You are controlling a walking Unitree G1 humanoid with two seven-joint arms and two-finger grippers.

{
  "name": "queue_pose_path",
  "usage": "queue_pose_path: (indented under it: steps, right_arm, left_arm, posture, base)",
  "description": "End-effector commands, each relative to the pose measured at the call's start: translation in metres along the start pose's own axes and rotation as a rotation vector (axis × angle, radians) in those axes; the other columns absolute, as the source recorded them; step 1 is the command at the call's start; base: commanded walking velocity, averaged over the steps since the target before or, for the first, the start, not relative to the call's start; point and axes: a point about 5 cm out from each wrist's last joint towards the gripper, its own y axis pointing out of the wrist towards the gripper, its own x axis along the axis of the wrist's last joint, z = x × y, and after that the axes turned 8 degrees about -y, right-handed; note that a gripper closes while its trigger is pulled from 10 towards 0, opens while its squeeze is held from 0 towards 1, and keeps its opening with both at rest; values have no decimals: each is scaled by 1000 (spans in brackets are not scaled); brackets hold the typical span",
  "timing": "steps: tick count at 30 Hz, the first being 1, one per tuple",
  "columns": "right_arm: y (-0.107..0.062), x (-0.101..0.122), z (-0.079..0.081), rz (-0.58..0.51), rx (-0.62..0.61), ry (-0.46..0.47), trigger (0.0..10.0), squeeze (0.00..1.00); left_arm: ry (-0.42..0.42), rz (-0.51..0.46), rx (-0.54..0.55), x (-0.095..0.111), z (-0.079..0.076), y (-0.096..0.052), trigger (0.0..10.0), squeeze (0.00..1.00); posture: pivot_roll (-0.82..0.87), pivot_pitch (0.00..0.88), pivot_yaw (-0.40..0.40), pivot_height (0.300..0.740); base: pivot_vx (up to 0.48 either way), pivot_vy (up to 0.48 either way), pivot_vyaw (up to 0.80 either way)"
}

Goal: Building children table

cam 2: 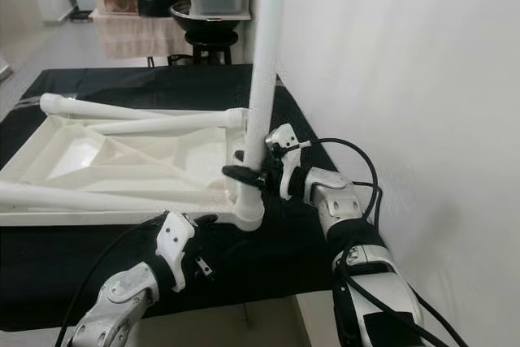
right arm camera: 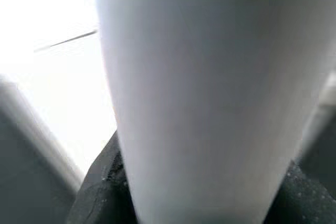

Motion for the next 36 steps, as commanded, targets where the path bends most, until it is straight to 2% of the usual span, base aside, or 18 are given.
queue_pose_path:
  steps: [1,2,3,5,6,8,13,14,18,19,23,26,27,28,30,32,33,36]
  right_arm:
    - [-14,-31,-8,146,-356,4,0,0]
    - [-19,-55,39,161,-352,69,0,0]
    - [-20,-48,68,110,-272,-65,0,0]
    - [-20,-44,74,79,-264,-95,0,0]
    - [-20,-44,74,79,-264,-95,0,0]
    - [-15,-41,70,80,-266,-155,0,0]
    - [-12,-42,74,86,-240,-163,0,0]
    - [-12,-43,74,98,-241,-176,10000,0]
    - [-11,-41,80,101,-230,-159,10000,0]
    - [-11,-35,80,76,-186,-132,10000,1000]
    - [-8,-16,53,-5,-125,-115,10000,1000]
    - [-8,-13,47,-14,-102,-111,10000,1000]
    - [-8,-8,40,-18,-31,-122,10000,718]
    - [-11,-2,32,-26,58,-151,10000,0]
    - [-16,4,20,-25,172,-182,10000,0]
    - [-19,7,13,-25,207,-200,10000,0]
    - [-20,15,-1,-18,240,-201,10000,0]
    - [-20,22,-8,-29,263,-195,10000,0]
  left_arm:
    - [4,-3,1,0,-1,-2,10000,0]
    - [4,-4,6,1,0,-3,10000,0]
    - [7,-2,10,1,1,-4,10000,0]
    - [14,9,7,0,2,-4,10000,0]
    - [14,9,7,0,2,-4,10000,0]
    - [9,12,3,0,2,-3,10000,0]
    - [15,6,36,1,5,-4,10000,0]
    - [21,4,42,1,5,-4,10000,0]
    - [20,4,42,1,5,-4,10000,0]
    - [27,-4,53,2,6,-5,10000,0]
    - [50,-34,96,5,8,-7,10000,0]
    - [52,-39,106,5,9,-7,10000,0]
    - [54,-52,121,6,10,-8,10000,0]
    - [54,-72,147,8,12,-9,10000,0]
    - [41,-101,184,10,15,-11,10000,0]
    - [23,-112,192,10,15,-13,10000,0]
    - [4,-117,200,10,16,-15,10000,0]
    - [2,-115,196,9,16,-16,10000,0]
  posture:
    - [2,0,-92,740]
    - [4,0,-81,740]
    - [-23,0,-54,740]
    - [-28,0,-60,740]
    - [-28,0,-60,740]
    - [12,0,-87,740]
    - [-2,0,-72,740]
    - [-4,0,-73,740]
    - [1,0,-75,740]
    - [2,0,-68,740]
    - [5,0,-64,740]
    - [5,0,-64,740]
    - [5,0,-64,740]
    - [2,0,-68,740]
    - [0,0,-70,740]
    - [0,0,-70,740]
    - [4,0,-73,740]
    - [4,0,-73,740]
  base:
    - [0,0,0]
    - [0,0,0]
    - [0,0,0]
    - [0,0,0]
    - [0,0,0]
    - [0,0,0]
    - [0,0,0]
    - [0,0,0]
    - [0,0,0]
    - [0,0,0]
    - [0,0,0]
    - [0,0,0]
    - [0,0,0]
    - [0,0,0]
    - [0,0,0]
    - [0,0,0]
    - [0,0,0]
    - [0,0,0]
